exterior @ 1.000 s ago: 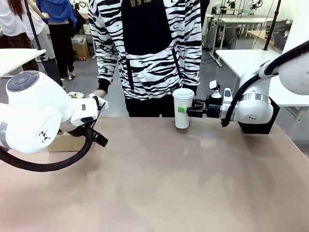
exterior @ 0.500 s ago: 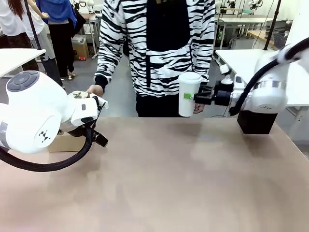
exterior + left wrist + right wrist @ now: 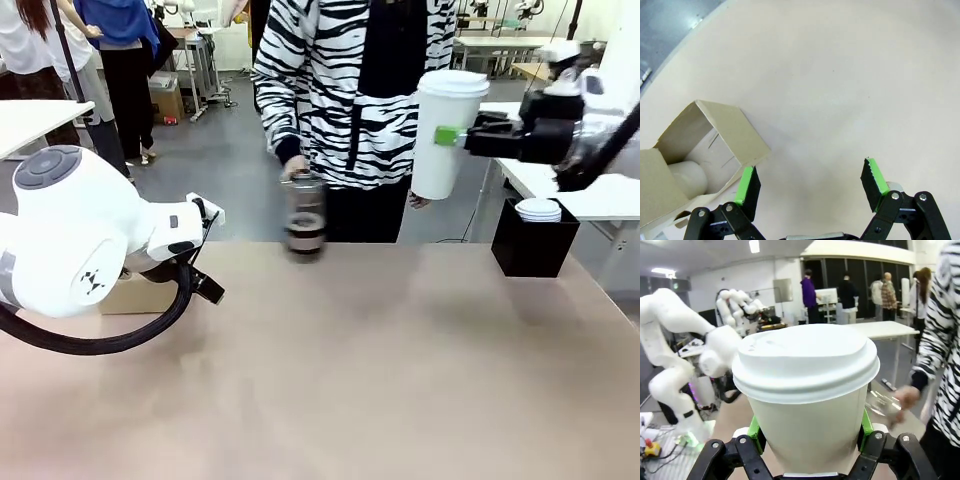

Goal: Pour a drink into a cup and package it in a carrier.
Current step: When a person places the Paper Cup Lid on the 600 ml Paper Cup , lift the 600 ml Paper Cup, then position the Cup Carrier in the center of the table.

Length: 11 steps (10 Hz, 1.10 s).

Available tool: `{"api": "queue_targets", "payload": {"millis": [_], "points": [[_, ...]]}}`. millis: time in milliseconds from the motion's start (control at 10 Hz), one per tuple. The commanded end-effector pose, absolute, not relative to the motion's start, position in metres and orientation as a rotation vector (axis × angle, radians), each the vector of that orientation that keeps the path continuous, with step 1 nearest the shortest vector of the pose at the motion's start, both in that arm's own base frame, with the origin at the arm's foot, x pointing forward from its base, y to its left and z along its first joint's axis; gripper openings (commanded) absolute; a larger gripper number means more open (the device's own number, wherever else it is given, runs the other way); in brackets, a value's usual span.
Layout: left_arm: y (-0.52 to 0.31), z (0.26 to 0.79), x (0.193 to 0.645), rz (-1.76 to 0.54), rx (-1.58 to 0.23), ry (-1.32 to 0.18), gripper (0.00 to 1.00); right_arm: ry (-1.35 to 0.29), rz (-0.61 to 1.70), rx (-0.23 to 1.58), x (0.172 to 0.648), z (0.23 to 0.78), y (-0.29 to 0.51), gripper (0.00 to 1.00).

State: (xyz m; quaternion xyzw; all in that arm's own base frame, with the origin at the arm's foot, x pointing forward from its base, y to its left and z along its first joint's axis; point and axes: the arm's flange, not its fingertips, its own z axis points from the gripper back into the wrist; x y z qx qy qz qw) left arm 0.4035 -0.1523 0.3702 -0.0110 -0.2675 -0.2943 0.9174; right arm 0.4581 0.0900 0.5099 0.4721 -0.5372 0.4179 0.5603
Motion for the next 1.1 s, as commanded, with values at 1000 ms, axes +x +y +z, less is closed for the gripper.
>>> {"api": "queue_targets", "payload": {"millis": [1000], "points": [[-0.152,0.37,0.403,-0.604,-0.025,-0.55,1.0,-1.254,1.014,1.149,0.416,0.538,0.085,0.81]]}}
